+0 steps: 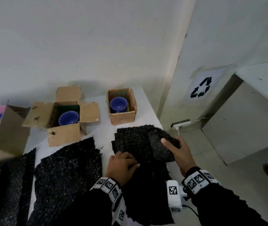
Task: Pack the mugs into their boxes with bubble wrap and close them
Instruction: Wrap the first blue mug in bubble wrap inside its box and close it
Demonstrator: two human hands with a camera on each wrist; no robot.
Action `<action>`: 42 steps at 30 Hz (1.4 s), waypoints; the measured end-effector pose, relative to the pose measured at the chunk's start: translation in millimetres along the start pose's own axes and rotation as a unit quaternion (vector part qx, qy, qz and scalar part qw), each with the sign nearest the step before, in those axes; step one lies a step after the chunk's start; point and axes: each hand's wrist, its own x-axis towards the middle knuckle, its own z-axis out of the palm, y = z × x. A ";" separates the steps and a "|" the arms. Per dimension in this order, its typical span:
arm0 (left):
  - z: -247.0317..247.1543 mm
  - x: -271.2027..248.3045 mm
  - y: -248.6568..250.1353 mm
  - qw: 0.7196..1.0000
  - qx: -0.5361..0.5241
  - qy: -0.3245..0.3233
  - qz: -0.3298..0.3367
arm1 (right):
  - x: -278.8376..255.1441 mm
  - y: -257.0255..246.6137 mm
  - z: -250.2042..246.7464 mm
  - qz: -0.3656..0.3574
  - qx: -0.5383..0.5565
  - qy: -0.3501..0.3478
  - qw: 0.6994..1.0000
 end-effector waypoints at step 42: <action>-121.4 193.8 -118.8 0.983 0.121 0.129 -0.042 | 192.1 -77.6 195.2 -0.333 -0.648 -0.004 0.685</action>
